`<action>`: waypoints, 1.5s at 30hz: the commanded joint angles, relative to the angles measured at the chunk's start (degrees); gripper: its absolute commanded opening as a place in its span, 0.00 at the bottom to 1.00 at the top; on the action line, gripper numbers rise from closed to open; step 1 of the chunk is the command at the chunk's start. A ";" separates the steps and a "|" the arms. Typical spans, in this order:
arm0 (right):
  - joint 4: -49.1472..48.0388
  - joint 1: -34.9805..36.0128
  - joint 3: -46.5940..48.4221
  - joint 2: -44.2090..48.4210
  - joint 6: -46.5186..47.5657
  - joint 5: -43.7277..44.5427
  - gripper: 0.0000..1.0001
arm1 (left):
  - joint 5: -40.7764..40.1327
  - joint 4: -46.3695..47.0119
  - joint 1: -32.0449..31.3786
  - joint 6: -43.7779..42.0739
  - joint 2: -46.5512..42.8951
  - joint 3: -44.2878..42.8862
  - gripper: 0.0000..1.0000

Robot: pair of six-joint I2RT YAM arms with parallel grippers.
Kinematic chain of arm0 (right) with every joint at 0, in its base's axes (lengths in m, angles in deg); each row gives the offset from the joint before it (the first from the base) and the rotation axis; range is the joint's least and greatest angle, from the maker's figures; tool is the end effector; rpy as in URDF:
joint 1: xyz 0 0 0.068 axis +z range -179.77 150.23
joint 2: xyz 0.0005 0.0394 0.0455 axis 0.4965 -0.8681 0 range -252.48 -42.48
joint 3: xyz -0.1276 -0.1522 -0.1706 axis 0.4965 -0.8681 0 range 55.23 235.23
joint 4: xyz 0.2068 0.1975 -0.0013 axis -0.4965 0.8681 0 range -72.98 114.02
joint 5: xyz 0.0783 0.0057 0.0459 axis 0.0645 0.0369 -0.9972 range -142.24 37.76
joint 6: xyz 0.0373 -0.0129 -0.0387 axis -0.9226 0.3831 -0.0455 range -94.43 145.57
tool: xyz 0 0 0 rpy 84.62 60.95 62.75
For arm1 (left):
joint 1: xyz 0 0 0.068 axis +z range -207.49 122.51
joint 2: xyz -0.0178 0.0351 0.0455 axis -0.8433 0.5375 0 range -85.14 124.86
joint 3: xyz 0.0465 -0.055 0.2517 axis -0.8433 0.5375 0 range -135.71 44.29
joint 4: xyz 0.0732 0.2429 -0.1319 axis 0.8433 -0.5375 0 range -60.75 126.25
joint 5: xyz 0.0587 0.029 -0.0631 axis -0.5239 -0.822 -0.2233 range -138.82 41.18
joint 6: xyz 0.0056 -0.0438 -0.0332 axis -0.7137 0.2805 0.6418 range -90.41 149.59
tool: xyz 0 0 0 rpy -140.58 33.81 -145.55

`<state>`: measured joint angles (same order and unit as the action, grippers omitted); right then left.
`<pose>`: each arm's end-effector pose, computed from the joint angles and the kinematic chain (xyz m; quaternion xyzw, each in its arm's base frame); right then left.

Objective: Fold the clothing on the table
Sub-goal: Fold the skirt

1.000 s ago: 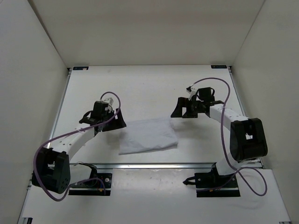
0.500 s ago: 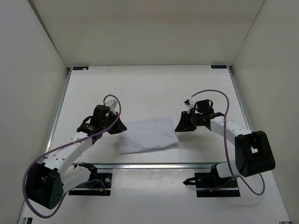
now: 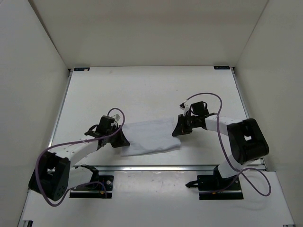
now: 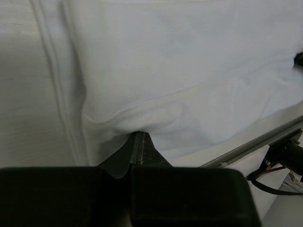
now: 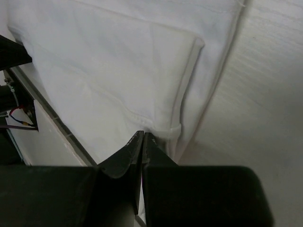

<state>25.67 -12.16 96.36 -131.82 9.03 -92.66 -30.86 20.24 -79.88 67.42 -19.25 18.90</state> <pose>0.2771 0.1136 0.1181 -0.1069 0.8985 0.3951 0.1585 0.2013 -0.0954 0.1221 -0.0825 0.9433 -0.2720 0.1712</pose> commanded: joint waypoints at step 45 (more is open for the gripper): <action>3.66 -8.29 9.23 -7.33 2.20 5.27 0.70 | -7.67 -5.08 8.33 -12.95 19.62 -22.43 0.09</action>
<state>31.50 -21.17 103.11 -136.12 11.11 -87.75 -37.90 15.06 -71.18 55.00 0.03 -2.72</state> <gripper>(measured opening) 0.699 0.106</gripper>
